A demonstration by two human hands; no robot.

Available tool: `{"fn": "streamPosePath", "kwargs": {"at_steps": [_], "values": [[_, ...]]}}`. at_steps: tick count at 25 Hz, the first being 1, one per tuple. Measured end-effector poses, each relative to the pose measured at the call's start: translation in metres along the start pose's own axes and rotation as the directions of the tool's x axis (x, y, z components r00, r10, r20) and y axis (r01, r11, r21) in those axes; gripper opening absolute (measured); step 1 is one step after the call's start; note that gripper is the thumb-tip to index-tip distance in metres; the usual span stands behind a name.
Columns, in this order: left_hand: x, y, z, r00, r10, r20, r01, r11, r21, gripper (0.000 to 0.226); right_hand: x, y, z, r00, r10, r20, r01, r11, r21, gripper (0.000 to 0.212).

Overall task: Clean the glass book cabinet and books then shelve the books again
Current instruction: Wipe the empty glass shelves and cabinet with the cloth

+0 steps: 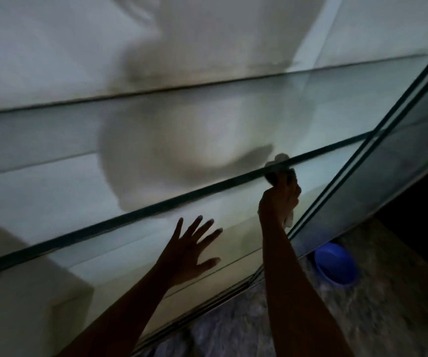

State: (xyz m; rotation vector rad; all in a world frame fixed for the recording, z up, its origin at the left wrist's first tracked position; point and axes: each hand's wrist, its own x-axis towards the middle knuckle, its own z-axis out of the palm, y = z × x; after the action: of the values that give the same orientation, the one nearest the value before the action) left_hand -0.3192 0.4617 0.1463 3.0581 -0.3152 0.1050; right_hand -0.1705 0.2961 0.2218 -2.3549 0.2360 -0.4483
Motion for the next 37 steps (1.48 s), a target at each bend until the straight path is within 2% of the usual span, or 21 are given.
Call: {"fn": "streamPosePath", "kwargs": {"at_steps": [2,3,8,12,15,19,22,25,27,32,34,36,37], "values": [[0.001,0.004,0.011,1.000,0.000,-0.028,0.000,1.000,0.000,0.066,0.011,0.014,0.005,0.991,0.055,-0.124,-0.064,0.995,-0.072,0.065],[0.001,0.004,0.015,0.999,0.000,-0.043,-0.001,1.000,-0.008,0.066,0.016,0.023,0.010,0.986,0.088,-0.142,-0.102,0.990,-0.097,0.064],[0.002,0.006,0.015,0.998,0.017,-0.059,-0.017,1.000,0.004,0.067,0.015,0.045,0.023,0.980,0.197,0.014,-0.182,0.929,-0.321,0.059],[0.002,0.005,0.016,0.998,0.015,-0.068,-0.014,1.000,0.013,0.069,0.014,0.054,0.041,0.989,0.022,0.147,0.046,0.895,-0.444,0.049],[0.001,0.004,0.016,0.997,0.015,-0.082,-0.014,1.000,0.018,0.069,-0.007,0.046,0.050,0.949,-0.151,0.278,0.259,0.875,-0.409,0.047],[0.001,0.002,0.016,0.998,-0.005,-0.067,0.005,1.000,0.006,0.069,-0.047,0.033,0.058,0.869,-0.287,0.403,0.429,0.843,-0.326,0.048],[-0.032,-0.001,0.009,0.984,-0.153,-0.087,0.151,0.988,-0.028,0.065,-0.072,0.028,0.056,0.811,-0.364,0.458,0.513,0.818,-0.259,0.047],[-0.094,-0.011,0.005,0.916,-0.373,-0.150,0.370,0.928,-0.044,0.065,-0.112,0.017,0.057,0.777,-0.435,0.455,0.568,0.797,-0.207,0.048],[-0.123,-0.016,0.005,0.891,-0.431,-0.147,0.431,0.902,-0.031,0.067,-0.144,0.008,0.059,0.749,-0.470,0.467,0.602,0.776,-0.185,0.050],[-0.136,-0.021,0.007,0.910,-0.405,-0.091,0.405,0.914,-0.025,0.066,-0.203,0.000,0.050,0.629,-0.604,0.489,0.724,0.685,-0.085,0.053],[-0.147,-0.016,0.007,0.902,-0.414,-0.120,0.410,0.910,-0.057,0.063,-0.222,0.004,0.041,0.557,-0.678,0.480,0.767,0.641,0.016,0.053],[-0.170,0.004,0.002,0.841,-0.501,-0.207,0.460,0.861,-0.216,0.054,-0.231,0.013,0.032,0.430,-0.767,0.476,0.817,0.555,0.156,0.052],[-0.185,0.020,-0.002,0.763,-0.600,-0.241,0.504,0.785,-0.361,0.050,-0.227,0.018,0.027,0.348,-0.811,0.470,0.838,0.494,0.233,0.051]]}}
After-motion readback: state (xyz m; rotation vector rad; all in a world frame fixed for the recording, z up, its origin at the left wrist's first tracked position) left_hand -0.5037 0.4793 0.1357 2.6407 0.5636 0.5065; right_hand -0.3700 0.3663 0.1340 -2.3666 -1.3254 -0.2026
